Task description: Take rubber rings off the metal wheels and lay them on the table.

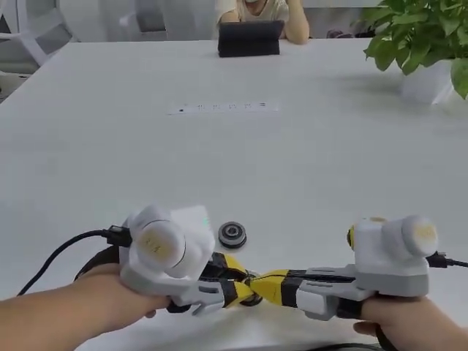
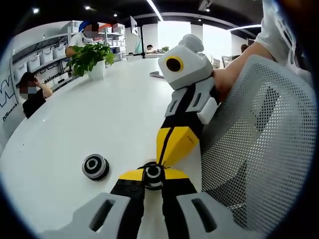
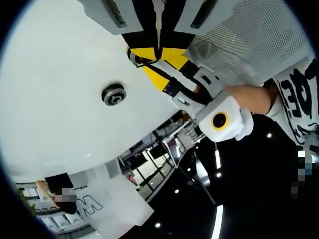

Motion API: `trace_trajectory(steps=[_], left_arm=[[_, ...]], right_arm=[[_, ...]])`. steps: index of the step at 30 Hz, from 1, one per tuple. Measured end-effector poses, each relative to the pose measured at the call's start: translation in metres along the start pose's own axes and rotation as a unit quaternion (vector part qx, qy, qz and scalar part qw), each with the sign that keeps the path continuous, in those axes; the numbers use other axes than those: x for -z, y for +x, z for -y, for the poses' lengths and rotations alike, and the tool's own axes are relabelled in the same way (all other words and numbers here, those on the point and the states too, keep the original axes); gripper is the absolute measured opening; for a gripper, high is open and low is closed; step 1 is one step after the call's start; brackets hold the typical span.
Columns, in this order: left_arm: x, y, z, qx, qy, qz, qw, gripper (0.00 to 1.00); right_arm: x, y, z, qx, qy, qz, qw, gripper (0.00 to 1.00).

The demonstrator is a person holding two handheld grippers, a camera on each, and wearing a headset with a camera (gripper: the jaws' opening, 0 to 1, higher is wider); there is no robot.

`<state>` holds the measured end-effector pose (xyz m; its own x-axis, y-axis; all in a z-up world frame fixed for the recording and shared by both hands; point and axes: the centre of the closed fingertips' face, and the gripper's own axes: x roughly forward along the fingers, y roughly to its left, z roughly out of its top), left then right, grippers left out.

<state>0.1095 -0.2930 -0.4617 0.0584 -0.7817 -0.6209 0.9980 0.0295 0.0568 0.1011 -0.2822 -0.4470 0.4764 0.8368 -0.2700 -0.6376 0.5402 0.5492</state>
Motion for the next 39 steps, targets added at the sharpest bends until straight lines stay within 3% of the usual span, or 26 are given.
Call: trace_trajectory(steps=[8, 18, 24, 30, 39], left_arm=[[0.0, 0.0, 0.0, 0.002, 0.001, 0.002, 1.0, 0.07], [0.0, 0.001, 0.001, -0.001, 0.002, 0.001, 1.0, 0.07], [0.0, 0.001, 0.0, -0.001, -0.006, 0.003, 1.0, 0.07], [-0.001, 0.001, -0.001, -0.004, 0.006, 0.004, 1.0, 0.09], [0.0, -0.002, -0.001, -0.004, 0.004, -0.006, 1.0, 0.11]], right_arm=[[-0.003, -0.004, -0.003, -0.019, 0.027, 0.015, 0.9993, 0.0], [-0.002, -0.005, 0.014, 0.02, 0.033, 0.009, 0.9992, 0.0], [-0.001, -0.005, 0.015, 0.023, 0.032, 0.004, 0.9992, 0.0], [0.002, -0.005, 0.016, 0.026, 0.028, 0.001, 0.9993, 0.0], [0.002, -0.007, 0.017, 0.031, 0.028, 0.002, 0.9991, 0.0]])
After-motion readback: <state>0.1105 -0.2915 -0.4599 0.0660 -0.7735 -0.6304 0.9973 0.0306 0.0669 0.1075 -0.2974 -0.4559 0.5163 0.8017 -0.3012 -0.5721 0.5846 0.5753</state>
